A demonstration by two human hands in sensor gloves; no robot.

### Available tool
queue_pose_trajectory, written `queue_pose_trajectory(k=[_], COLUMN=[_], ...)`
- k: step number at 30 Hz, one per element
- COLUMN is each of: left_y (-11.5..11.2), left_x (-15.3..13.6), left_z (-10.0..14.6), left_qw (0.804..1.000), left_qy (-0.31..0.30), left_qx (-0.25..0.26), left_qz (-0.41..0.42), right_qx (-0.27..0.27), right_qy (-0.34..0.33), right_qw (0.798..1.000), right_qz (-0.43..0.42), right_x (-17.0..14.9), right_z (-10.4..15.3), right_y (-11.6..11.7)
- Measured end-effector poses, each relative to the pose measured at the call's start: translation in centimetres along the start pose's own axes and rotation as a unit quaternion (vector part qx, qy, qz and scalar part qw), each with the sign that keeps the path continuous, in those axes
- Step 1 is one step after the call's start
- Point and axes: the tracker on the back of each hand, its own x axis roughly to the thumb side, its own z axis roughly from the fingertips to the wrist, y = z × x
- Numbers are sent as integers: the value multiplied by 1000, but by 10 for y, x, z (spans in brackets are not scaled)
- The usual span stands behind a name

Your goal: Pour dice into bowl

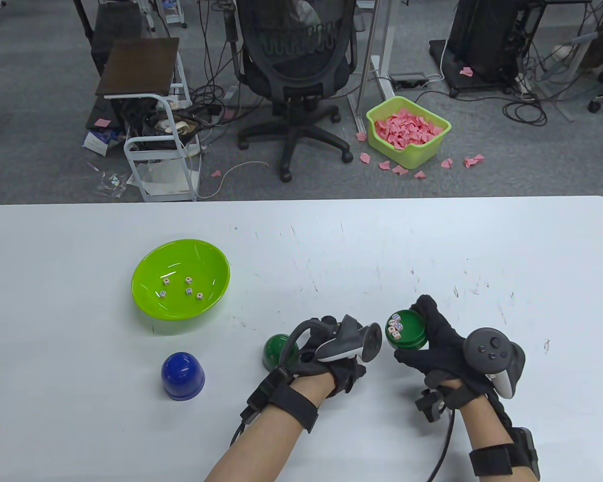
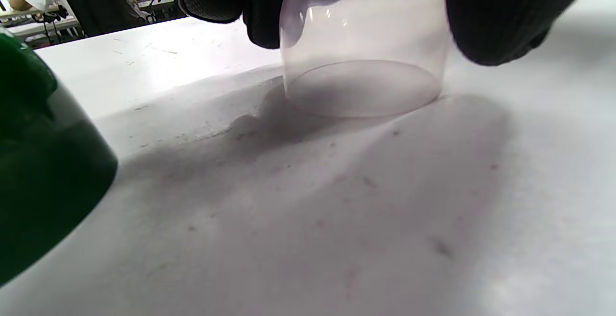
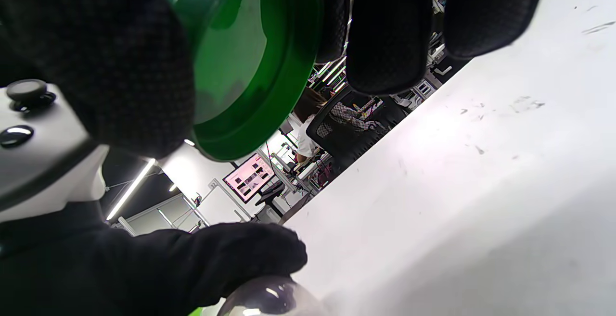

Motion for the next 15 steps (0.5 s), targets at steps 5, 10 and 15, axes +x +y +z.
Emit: queue_pose_trajectory(k=[5,10,15], left_y=[18,37,44], left_x=[-13,-42,-86], left_z=[17,46,77], left_qw=[997,990,982], left_qy=[-26,-39,-27], left_qx=[41,86,119], left_qz=[52,101,141], right_qx=[-9,-13,-10], right_qy=[0,-3,-1], right_qw=[1000,1000,999], right_qz=[-3,-15,-47], right_x=[1,5,10], right_z=[1,0,1], right_y=[0,-2,-2])
